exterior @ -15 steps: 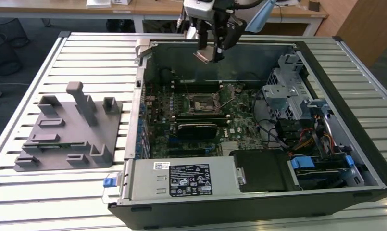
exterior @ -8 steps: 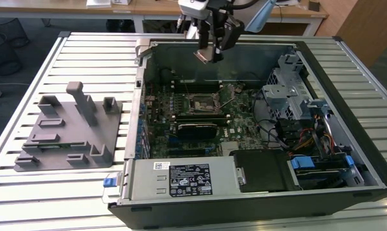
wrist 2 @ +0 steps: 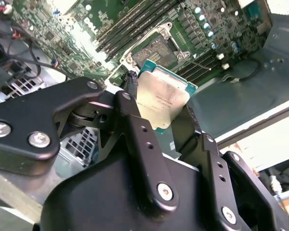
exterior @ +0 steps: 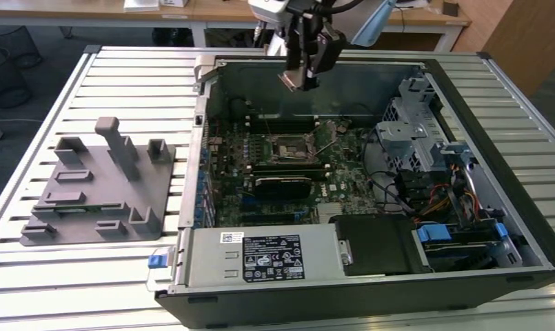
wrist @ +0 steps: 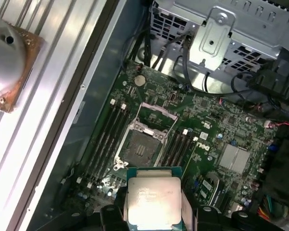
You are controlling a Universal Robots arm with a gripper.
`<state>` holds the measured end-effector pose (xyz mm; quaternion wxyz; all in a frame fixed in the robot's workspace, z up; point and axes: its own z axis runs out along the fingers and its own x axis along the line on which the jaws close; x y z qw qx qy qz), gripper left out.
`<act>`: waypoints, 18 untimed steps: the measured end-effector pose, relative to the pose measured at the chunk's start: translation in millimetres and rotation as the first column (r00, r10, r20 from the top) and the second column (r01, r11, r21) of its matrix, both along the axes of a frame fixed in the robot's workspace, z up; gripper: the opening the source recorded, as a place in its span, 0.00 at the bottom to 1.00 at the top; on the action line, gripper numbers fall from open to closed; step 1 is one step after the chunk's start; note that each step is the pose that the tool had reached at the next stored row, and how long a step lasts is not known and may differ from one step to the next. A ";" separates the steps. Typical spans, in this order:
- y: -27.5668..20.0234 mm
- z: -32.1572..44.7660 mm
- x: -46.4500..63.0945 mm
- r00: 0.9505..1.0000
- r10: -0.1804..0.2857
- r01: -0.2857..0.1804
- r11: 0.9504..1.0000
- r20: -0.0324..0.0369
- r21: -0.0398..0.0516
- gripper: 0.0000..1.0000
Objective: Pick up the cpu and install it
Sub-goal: 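Place the cpu into insertion slot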
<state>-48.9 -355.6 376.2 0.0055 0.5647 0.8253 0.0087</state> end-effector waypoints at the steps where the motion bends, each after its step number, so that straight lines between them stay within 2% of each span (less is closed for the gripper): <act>1: 0.0 -0.1 0.0 1.000 -0.014 0.014 1.000 0.000 0.000 0.53; 5: 0.1 -0.5 0.0 0.997 -0.072 0.072 0.997 0.000 0.000 0.53; 9: 0.2 -1.0 0.0 0.992 -0.130 0.130 0.992 0.000 -0.001 0.53; 11: 0.2 -1.3 0.0 0.987 -0.161 0.161 0.987 0.000 -0.001 0.53; 14: 0.2 -2.0 0.0 0.977 -0.212 0.212 0.977 0.000 -0.002 0.53; 18: 0.6 -3.5 0.0 0.968 -0.249 0.249 0.968 0.003 -0.005 0.53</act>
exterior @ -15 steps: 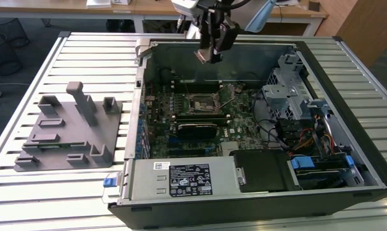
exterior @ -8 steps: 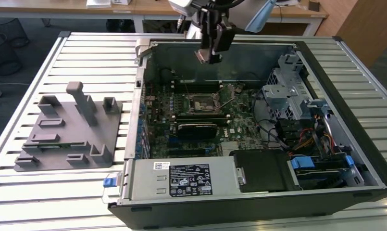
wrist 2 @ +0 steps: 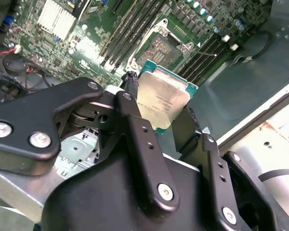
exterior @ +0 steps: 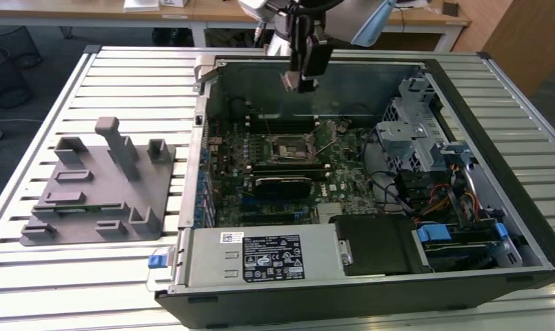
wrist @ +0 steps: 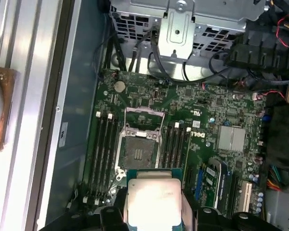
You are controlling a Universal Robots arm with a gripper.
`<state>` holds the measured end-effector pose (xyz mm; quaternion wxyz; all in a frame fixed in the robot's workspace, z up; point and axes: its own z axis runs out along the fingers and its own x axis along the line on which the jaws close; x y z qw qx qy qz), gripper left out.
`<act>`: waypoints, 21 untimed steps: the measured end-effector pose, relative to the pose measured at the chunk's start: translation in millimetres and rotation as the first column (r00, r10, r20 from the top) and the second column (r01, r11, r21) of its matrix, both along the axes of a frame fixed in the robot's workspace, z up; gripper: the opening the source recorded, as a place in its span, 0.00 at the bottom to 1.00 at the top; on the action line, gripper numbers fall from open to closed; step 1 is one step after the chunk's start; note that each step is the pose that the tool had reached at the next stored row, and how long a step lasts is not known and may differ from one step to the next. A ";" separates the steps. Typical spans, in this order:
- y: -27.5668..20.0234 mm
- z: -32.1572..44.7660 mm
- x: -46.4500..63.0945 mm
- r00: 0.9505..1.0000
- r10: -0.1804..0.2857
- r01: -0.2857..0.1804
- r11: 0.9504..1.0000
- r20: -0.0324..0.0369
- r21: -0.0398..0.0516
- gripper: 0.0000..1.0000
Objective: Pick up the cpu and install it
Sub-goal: 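Place the cpu into insertion slot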
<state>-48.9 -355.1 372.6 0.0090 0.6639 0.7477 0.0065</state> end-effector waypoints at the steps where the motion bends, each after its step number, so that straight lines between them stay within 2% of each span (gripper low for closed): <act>1: 0.3 -0.4 0.0 1.000 -0.007 0.007 1.000 0.001 -0.001 0.53; 6: 1.8 -3.9 0.0 0.999 -0.041 0.041 0.999 0.006 -0.002 0.53; 12: 4.2 -8.8 0.0 0.997 -0.080 0.080 0.997 0.007 -0.002 0.53; 17: 7.8 -17.2 0.0 0.995 -0.099 0.099 0.995 0.007 -0.002 0.53; 21: 10.7 -24.5 0.0 0.995 -0.096 0.096 0.995 0.007 -0.002 0.53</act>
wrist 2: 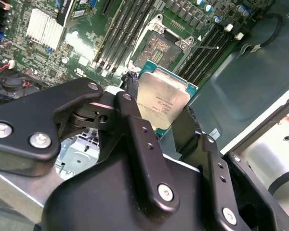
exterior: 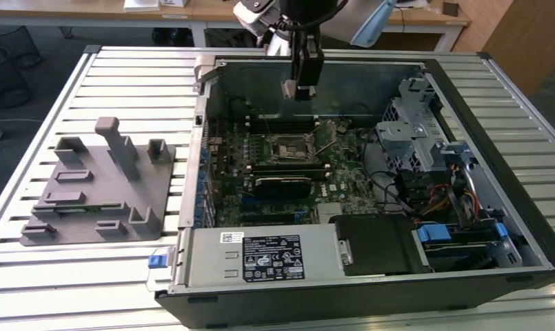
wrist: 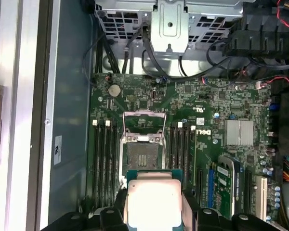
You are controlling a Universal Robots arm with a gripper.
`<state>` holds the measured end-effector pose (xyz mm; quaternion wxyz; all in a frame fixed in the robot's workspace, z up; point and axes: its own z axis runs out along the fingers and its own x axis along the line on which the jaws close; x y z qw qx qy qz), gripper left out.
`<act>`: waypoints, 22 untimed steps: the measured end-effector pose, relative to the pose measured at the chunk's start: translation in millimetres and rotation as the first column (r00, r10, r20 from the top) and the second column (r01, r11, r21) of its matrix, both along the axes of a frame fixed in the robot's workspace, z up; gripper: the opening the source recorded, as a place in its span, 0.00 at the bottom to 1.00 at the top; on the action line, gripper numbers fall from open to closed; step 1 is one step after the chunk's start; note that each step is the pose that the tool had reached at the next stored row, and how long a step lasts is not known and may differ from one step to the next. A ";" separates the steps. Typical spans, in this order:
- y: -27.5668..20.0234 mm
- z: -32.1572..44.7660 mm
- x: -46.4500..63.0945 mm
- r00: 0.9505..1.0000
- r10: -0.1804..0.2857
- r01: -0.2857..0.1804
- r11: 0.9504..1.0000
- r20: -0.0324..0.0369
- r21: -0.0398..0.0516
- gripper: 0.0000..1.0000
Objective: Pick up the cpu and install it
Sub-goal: 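Place the cpu into insertion slot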
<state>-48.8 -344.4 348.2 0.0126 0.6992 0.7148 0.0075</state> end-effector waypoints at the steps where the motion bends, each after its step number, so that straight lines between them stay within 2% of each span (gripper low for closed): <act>1: 0.6 -1.9 0.0 1.000 0.007 -0.007 1.000 0.000 0.000 0.53; 3: 2.3 -5.3 0.0 1.000 0.019 -0.019 1.000 0.000 0.000 0.53; 7: 9.5 -12.6 0.0 1.000 0.021 -0.021 1.000 0.000 0.000 0.53; 9: 11.5 -16.4 0.2 1.000 0.021 -0.021 1.000 0.000 0.000 0.53; 22: 12.5 -40.0 0.4 1.000 -0.001 0.001 1.000 0.000 0.000 0.53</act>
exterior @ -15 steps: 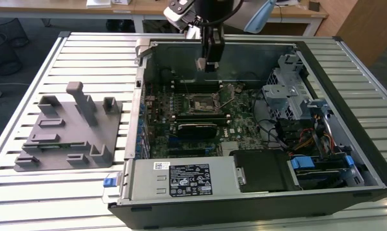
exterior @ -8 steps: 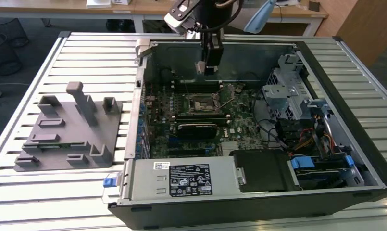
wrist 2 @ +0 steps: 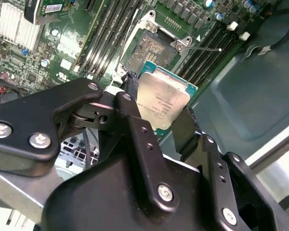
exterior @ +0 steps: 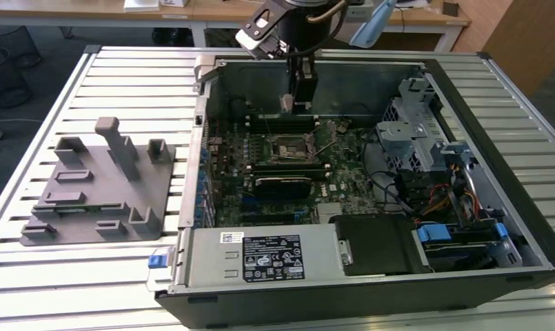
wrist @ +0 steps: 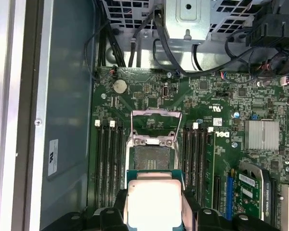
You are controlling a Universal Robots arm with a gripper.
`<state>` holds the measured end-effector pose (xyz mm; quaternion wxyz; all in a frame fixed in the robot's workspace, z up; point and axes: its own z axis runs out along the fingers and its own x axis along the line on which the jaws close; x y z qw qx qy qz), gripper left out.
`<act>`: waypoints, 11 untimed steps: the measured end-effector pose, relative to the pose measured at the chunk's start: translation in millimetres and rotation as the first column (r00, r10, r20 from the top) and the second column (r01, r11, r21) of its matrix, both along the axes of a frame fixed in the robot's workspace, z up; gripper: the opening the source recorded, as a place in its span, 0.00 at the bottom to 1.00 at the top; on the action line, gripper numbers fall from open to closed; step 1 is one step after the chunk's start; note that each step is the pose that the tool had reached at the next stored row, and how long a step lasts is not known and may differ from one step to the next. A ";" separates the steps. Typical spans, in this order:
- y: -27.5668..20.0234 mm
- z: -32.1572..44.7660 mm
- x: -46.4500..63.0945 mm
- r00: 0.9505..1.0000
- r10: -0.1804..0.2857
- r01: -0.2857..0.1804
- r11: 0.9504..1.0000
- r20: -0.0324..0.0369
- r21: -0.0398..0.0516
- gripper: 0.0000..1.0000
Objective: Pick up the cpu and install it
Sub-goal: 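Place the cpu into insertion slot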
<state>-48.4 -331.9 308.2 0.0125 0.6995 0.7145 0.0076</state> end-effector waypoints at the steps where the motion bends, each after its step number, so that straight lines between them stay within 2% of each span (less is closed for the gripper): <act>1: 0.0 -1.9 0.0 1.000 -0.001 0.001 1.000 0.000 0.000 0.53; 11: 0.0 -17.9 0.0 1.000 -0.001 0.001 1.000 0.000 0.000 0.53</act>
